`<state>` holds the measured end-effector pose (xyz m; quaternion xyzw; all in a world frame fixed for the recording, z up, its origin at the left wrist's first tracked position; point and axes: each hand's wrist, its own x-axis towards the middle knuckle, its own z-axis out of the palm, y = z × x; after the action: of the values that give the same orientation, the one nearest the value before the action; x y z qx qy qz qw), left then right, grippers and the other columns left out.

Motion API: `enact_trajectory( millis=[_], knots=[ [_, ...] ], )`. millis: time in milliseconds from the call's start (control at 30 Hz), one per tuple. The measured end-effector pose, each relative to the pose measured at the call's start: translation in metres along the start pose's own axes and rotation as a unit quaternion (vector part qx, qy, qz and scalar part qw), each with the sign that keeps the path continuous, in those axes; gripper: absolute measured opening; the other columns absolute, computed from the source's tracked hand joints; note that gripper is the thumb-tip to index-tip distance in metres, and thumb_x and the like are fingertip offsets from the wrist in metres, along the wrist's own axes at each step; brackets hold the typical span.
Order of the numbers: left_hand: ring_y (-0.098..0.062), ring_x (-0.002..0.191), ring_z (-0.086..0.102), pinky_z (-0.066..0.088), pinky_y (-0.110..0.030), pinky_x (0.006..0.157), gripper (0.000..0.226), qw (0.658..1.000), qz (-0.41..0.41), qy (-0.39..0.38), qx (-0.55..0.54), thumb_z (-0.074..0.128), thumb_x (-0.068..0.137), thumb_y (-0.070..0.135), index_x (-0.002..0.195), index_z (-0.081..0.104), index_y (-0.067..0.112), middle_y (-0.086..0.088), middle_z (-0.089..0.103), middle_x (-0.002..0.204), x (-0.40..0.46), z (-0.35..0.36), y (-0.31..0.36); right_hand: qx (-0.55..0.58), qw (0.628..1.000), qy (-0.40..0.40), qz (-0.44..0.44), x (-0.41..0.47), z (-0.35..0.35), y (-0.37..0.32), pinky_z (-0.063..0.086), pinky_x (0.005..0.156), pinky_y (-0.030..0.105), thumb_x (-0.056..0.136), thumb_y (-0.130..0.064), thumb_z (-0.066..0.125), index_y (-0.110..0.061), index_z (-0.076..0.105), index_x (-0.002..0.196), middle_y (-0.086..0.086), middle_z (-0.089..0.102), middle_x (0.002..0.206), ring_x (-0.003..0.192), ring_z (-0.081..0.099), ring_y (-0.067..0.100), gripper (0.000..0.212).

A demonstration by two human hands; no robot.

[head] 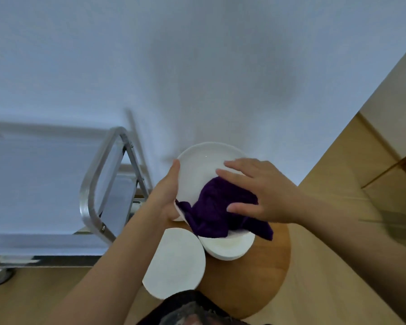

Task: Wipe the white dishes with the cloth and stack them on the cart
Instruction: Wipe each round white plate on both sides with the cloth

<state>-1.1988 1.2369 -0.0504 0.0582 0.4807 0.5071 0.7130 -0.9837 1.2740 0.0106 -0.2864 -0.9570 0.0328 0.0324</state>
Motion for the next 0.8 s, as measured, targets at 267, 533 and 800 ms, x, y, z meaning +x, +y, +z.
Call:
enact_trajectory(
  millis=[267, 533, 800],
  knots=[
    [-0.034, 0.097, 0.068, 0.056, -0.043, 0.076, 0.072, 0.994, -0.03, -0.029, 0.099, 0.047, 0.083, 0.067, 0.123, 0.06, 0.009, -0.017, 0.069, 0.112, -0.018, 0.018, 0.008, -0.057, 0.957, -0.127, -0.256, -0.006, 0.03, -0.003, -0.017, 0.111, 0.044, 0.093, -0.062, 0.012, -0.047, -0.014, 0.143, -0.01, -0.021, 0.152, 0.141, -0.025, 0.016, 0.058],
    [-0.037, 0.111, 0.06, 0.044, -0.055, 0.099, 0.075, 0.996, -0.025, 0.069, 0.053, 0.049, 0.078, 0.075, 0.123, 0.06, 0.015, -0.013, 0.066, 0.118, -0.018, 0.032, -0.016, 0.138, 0.987, -0.069, 0.044, 0.008, 0.064, -0.048, -0.017, 0.112, 0.041, 0.099, -0.047, 0.018, -0.048, -0.014, 0.142, -0.011, -0.018, 0.156, 0.136, -0.03, 0.005, 0.053],
    [-0.023, 0.111, 0.061, 0.049, -0.034, 0.094, 0.055, 0.991, 0.11, 0.073, 0.027, 0.041, 0.094, 0.056, 0.133, 0.053, 0.018, -0.003, 0.064, 0.122, -0.03, 0.039, -0.034, 0.169, 0.952, 0.062, 0.248, 0.042, 0.08, -0.085, -0.005, 0.113, 0.049, 0.093, -0.043, 0.011, -0.041, -0.005, 0.147, -0.004, -0.006, 0.158, 0.143, -0.015, 0.018, 0.056]
  ],
)
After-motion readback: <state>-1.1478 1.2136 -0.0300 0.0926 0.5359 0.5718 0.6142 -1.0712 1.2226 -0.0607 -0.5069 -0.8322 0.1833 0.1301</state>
